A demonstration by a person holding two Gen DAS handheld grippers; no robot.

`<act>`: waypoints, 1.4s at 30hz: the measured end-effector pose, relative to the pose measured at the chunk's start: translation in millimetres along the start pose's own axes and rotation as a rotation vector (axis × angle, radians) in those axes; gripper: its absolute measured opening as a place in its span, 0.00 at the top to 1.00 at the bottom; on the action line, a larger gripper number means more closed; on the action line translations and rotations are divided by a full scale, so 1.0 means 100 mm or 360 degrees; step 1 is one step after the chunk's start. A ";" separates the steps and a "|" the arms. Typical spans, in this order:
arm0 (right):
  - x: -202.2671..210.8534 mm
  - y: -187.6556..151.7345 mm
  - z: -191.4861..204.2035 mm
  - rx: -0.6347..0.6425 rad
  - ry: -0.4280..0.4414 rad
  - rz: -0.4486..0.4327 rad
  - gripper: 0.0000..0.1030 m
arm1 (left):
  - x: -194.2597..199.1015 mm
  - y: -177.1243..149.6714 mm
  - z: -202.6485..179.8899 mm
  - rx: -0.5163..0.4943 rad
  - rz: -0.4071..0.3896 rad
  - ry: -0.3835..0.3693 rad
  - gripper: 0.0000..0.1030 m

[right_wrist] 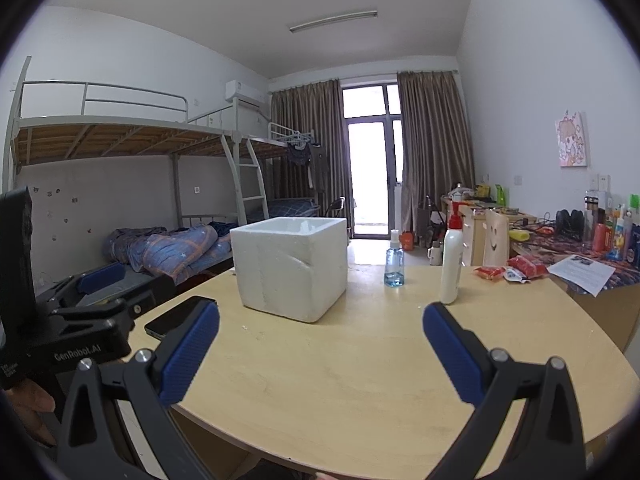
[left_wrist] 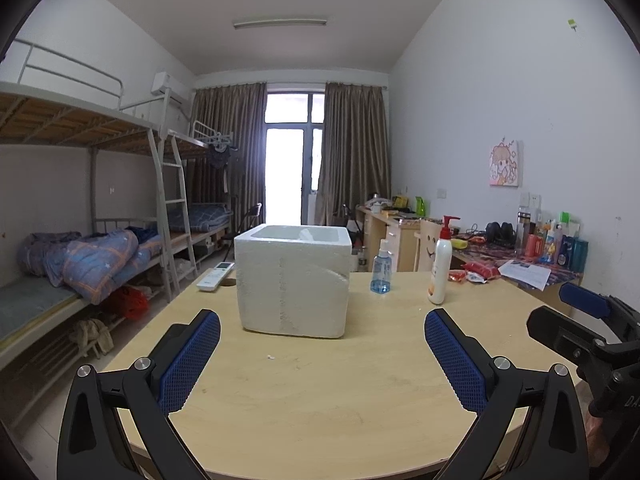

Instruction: Organize soft objects

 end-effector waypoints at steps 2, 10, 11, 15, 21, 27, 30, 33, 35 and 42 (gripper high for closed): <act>0.01 0.00 -0.01 -0.0007 0.0003 0.0000 0.00 | 0.03 0.01 0.01 0.0000 -0.0012 0.0003 0.01; 0.03 0.00 -0.02 -0.0023 -0.0009 0.0023 0.00 | 0.05 0.00 -0.01 -0.0013 -0.0009 0.0003 0.01; 0.03 0.00 -0.01 -0.0023 -0.0011 0.0022 0.00 | 0.05 -0.01 -0.01 -0.0017 -0.0008 0.0001 0.01; 0.03 0.01 0.00 -0.0018 -0.0003 0.0026 0.00 | 0.06 -0.01 -0.02 -0.0016 -0.0009 -0.0001 0.01; 0.04 0.01 0.01 -0.0009 0.0001 0.0021 0.00 | 0.09 0.01 -0.01 -0.0021 -0.0015 0.0014 0.01; 0.03 0.00 -0.01 -0.0013 0.0008 0.0028 0.00 | 0.08 0.03 -0.02 -0.0024 -0.0005 0.0014 0.01; 0.02 -0.01 -0.01 -0.0014 0.0002 0.0029 0.00 | 0.09 0.03 -0.03 -0.0028 -0.0008 0.0007 0.01; 0.04 -0.01 0.00 -0.0015 0.0006 0.0025 0.00 | 0.10 0.04 -0.04 -0.0034 -0.0013 0.0008 0.01; 0.04 0.00 0.00 -0.0014 0.0008 0.0025 0.00 | 0.10 0.04 -0.03 -0.0034 -0.0011 0.0012 0.01; 0.04 0.00 -0.01 -0.0021 0.0007 0.0031 0.00 | 0.10 0.04 -0.04 -0.0037 -0.0007 0.0015 0.01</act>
Point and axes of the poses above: each gripper's, at about its wrist camera, not at the fingertips, and x roughly against the way its jaws point, z to its left, y to its top, the point moved 6 cm from there along -x, roughly the way its jaws point, and after that the axes turned 7 degrees about -x, right-handed, at the moved point
